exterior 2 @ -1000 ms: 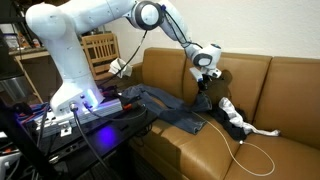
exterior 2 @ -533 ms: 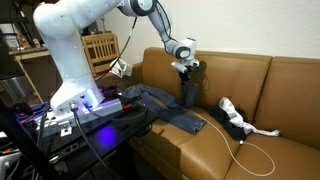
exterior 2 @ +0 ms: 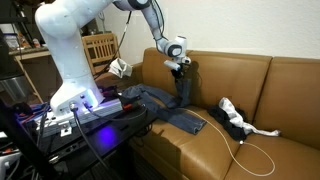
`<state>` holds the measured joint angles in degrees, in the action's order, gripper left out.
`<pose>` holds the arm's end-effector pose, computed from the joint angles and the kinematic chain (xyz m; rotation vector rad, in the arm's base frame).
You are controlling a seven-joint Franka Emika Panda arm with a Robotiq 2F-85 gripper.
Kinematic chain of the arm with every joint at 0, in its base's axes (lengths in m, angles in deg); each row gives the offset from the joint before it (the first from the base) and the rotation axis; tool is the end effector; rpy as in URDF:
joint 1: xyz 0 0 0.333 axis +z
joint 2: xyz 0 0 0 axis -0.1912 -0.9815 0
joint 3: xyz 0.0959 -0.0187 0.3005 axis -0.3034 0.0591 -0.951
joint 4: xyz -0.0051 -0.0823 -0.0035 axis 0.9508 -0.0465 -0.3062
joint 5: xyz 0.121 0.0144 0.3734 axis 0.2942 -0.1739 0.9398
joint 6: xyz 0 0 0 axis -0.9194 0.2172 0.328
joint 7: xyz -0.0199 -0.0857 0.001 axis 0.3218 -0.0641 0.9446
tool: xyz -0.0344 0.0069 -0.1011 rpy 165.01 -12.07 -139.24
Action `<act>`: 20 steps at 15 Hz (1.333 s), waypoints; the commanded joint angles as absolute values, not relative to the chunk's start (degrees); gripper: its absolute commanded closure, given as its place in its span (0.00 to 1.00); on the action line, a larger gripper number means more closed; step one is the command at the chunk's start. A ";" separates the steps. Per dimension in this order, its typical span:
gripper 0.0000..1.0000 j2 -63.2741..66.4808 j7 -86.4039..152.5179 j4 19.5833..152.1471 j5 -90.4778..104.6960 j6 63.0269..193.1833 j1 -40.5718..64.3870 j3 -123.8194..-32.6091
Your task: Fold the trouser on the couch
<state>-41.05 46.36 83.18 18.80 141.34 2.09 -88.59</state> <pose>0.6686 -0.0394 0.0330 -2.9619 0.1125 -0.0012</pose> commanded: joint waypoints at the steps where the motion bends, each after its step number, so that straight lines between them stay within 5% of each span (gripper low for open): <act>1: 1.00 -41.74 50.48 82.89 16.46 141.20 3.27 -90.01; 10: 1.00 -36.01 49.56 102.13 2.36 160.71 18.79 -87.66; 11: 0.98 -40.53 49.98 94.72 4.33 155.01 15.92 -90.33; 20: 1.00 -40.02 50.42 98.25 -0.76 159.59 22.32 -87.00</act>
